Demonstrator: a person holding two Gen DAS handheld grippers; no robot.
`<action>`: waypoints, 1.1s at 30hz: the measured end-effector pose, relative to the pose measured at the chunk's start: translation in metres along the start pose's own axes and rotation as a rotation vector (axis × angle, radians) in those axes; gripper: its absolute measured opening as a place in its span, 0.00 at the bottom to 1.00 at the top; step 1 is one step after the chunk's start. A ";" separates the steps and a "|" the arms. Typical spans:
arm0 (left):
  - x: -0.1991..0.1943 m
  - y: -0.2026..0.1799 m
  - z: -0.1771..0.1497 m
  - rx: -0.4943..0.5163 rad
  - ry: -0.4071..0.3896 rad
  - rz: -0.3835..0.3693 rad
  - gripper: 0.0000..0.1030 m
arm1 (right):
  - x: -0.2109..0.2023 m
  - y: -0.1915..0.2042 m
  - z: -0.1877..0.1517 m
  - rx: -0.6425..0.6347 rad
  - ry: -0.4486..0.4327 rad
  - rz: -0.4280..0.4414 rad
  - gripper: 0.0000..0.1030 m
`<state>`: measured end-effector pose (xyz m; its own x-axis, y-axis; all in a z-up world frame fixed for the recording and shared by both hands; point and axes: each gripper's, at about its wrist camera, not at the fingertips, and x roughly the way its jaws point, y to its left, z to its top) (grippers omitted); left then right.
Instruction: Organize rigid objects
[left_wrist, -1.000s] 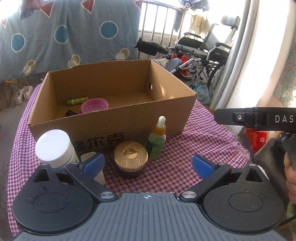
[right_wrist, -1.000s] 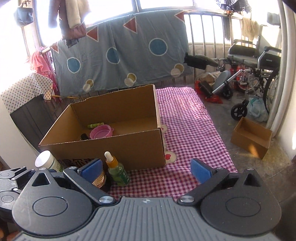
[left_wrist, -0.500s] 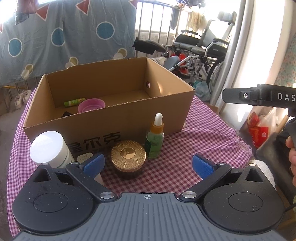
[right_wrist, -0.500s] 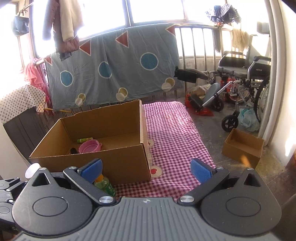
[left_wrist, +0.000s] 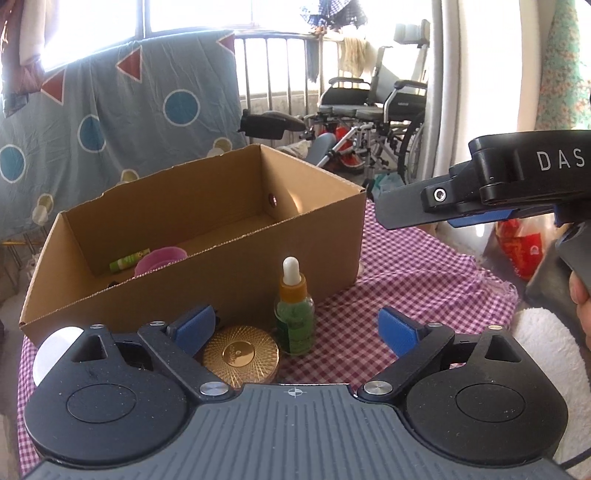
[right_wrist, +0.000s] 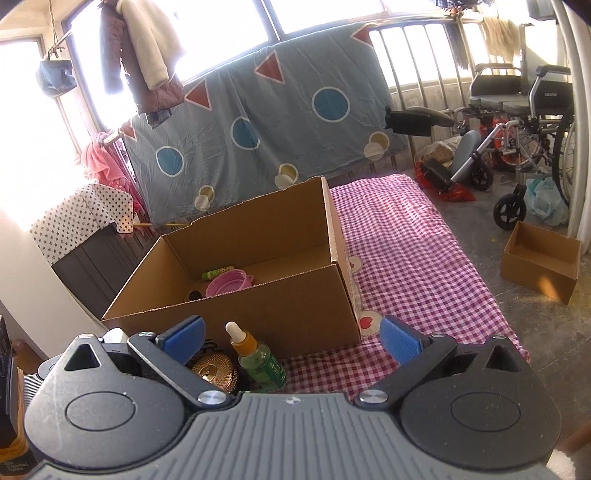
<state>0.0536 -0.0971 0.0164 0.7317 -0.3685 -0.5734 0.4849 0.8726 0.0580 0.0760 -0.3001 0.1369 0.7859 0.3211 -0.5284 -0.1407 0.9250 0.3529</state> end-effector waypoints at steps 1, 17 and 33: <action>0.004 -0.002 0.000 0.011 0.002 0.001 0.89 | 0.004 0.001 0.000 0.001 0.007 0.016 0.98; 0.038 0.011 -0.001 -0.035 0.011 -0.043 0.43 | 0.062 0.024 -0.001 -0.066 0.139 0.102 0.44; 0.055 0.005 0.002 -0.013 0.090 -0.062 0.34 | 0.083 -0.003 0.001 0.042 0.206 0.191 0.24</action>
<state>0.0973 -0.1138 -0.0133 0.6542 -0.3919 -0.6469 0.5212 0.8534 0.0101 0.1425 -0.2761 0.0925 0.6076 0.5273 -0.5939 -0.2463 0.8360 0.4903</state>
